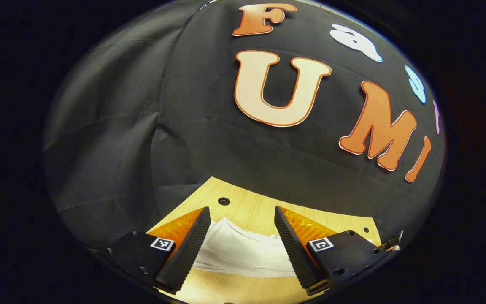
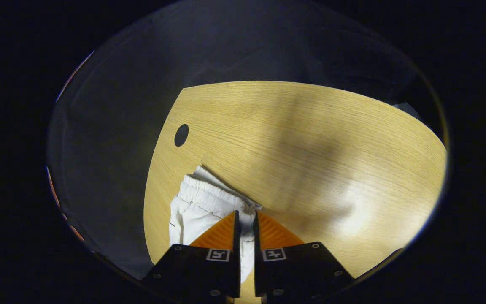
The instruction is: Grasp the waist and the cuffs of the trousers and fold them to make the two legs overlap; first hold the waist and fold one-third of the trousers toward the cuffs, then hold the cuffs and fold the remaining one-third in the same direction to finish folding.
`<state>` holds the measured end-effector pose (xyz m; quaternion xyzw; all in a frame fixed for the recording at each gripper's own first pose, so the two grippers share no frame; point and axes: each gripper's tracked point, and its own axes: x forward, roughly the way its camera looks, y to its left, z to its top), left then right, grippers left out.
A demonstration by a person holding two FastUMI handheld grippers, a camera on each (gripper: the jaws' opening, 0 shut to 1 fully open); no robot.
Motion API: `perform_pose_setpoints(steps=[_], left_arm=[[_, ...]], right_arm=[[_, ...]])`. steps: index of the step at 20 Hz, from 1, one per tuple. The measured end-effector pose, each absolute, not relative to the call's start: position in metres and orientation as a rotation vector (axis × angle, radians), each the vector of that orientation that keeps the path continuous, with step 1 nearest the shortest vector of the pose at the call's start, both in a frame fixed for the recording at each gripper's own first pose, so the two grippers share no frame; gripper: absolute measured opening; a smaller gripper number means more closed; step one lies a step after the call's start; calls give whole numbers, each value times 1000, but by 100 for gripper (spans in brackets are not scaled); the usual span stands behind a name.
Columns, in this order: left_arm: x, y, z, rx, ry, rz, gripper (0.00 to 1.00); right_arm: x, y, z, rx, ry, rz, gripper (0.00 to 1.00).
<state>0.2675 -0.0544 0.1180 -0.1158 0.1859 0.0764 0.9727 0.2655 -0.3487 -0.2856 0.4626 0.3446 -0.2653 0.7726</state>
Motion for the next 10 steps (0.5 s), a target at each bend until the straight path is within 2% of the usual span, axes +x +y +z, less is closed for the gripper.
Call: perform_pose_setpoints(steps=[2,10], left_arm=[[264,-54,115,-252,385,157,99],[262,-41,114,-254,390,135,100]], right_arm=[[265,-348,-281,944,725,-557,5],[279,-309,-184,801,589,-403,3]])
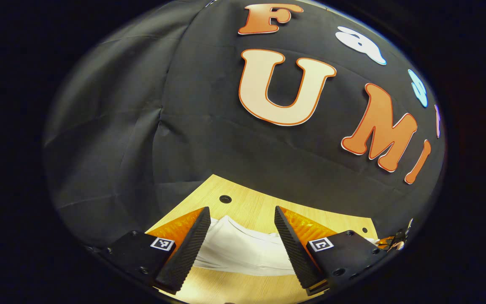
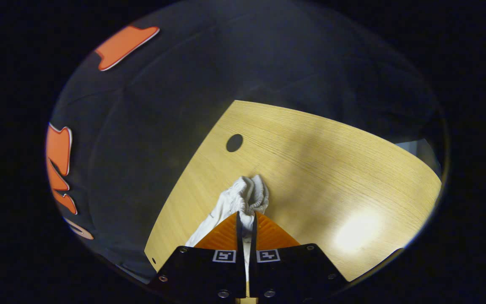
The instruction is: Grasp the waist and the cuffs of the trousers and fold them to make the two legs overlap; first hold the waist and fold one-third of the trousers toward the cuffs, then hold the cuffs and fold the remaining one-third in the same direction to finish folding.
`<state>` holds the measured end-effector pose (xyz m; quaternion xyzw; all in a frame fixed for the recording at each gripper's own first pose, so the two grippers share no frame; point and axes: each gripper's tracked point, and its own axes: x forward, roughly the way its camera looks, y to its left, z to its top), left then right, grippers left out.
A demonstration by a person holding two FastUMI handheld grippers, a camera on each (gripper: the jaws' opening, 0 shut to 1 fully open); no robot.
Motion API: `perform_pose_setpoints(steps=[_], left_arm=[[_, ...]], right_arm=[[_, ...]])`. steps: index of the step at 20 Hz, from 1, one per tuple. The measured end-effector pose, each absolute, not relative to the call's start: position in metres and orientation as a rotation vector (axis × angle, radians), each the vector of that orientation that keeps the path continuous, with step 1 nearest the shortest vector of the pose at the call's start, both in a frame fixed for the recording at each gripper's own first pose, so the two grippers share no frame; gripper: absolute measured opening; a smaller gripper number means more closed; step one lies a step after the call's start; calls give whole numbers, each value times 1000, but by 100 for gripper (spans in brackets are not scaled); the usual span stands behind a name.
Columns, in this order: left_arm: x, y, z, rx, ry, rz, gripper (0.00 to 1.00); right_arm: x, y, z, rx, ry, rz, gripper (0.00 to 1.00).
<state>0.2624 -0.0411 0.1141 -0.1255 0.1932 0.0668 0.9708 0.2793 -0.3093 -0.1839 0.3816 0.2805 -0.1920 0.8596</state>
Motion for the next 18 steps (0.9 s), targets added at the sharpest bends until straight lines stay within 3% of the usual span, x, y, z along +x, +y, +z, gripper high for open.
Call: perform_pose_setpoints(steps=[8,18], left_arm=[[262,12,107,-247,414,102,99],[249,103,91,-268,436,70,99]], right_arm=[[277,-215,-99,669,483,-258,4],[273,-58,-77,528,496,-133,3]])
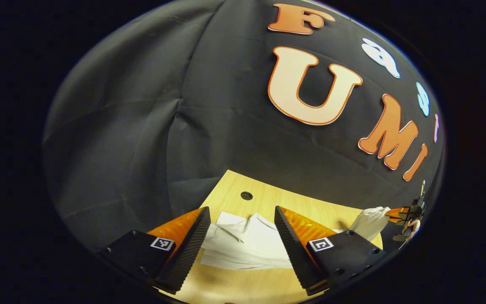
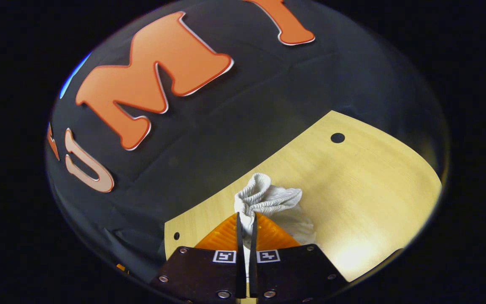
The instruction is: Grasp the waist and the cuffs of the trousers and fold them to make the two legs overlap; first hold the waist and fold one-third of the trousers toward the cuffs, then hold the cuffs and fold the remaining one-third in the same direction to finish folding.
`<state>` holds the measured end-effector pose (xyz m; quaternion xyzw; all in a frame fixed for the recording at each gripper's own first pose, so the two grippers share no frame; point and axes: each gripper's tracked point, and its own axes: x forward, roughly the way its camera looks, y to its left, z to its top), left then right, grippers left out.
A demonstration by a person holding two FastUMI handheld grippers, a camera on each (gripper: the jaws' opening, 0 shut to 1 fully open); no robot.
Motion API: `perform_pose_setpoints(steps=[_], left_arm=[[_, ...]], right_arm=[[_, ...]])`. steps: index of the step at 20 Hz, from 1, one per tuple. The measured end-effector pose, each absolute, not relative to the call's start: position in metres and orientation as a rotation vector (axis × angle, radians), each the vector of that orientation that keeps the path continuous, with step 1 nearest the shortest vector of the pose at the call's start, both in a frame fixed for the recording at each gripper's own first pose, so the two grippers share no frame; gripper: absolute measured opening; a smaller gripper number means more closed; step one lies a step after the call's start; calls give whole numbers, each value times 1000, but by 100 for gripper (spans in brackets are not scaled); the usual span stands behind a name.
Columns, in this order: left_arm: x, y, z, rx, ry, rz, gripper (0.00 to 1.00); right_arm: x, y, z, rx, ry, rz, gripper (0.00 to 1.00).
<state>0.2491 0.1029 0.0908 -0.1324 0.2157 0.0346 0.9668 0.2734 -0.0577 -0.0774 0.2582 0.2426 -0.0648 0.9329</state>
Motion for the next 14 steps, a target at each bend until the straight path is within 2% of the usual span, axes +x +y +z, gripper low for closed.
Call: perform_pose_setpoints(steps=[4,6,7,8,12,13,14], left_arm=[[248,139,90,-251,436,75,96],[246,153,88,-258,434,79,99],[242,162,85,-265,436,83,96],[239,169,83,-275,438,87,99],[230,188,71,-298,453,98,100],[229,191,67,-295,460,102,97],[227,192,64,-296,471,103,99]], right_arm=[[273,7,-88,489,523,-68,3],[270,36,-99,462,550,-41,3],[269,50,-106,447,568,-28,3],[267,62,-115,433,585,-20,3],[265,88,-150,364,669,-14,4],[262,92,-159,354,694,-12,3],[259,94,-165,344,716,-11,4]])
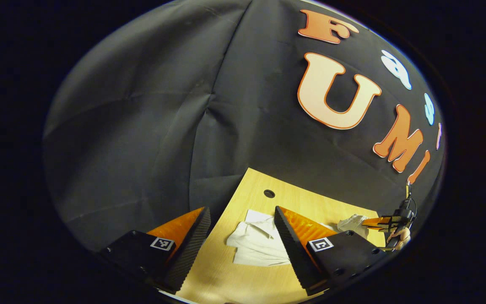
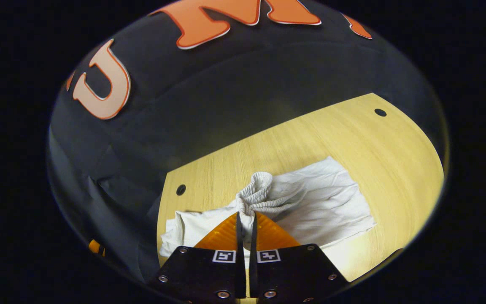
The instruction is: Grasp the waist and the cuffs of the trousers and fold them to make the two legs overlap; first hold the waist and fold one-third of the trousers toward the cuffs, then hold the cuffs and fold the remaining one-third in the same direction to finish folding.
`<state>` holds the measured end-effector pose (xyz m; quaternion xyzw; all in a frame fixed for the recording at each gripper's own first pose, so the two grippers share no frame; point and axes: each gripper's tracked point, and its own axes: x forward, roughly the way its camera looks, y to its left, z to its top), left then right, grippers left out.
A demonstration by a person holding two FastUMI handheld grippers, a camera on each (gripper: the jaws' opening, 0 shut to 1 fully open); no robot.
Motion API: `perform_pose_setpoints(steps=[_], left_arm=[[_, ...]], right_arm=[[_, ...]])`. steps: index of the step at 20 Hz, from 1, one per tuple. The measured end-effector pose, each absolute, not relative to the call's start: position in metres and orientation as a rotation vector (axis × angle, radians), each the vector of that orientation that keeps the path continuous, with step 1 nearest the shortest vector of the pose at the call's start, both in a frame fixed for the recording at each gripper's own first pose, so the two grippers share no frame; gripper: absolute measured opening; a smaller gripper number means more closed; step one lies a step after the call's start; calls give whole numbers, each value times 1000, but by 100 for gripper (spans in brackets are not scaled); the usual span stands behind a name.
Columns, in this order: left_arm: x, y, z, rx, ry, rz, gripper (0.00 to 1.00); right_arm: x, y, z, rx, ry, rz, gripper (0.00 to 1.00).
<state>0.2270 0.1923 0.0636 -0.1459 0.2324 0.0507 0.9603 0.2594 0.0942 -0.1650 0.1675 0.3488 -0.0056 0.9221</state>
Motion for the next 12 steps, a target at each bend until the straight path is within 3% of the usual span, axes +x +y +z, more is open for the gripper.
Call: perform_pose_setpoints(steps=[3,5,9,11,12], left_arm=[[221,198,50,-317,498,110,96],[219,199,42,-321,518,112,100],[216,199,25,-331,555,115,100],[216,193,16,-355,577,117,100],[214,191,11,-369,590,116,100]], right_arm=[[249,103,-182,301,764,-7,4],[246,106,-193,269,787,-6,7],[228,124,-211,281,863,34,19],[219,137,-219,295,889,74,33],[215,141,-222,293,895,86,49]])
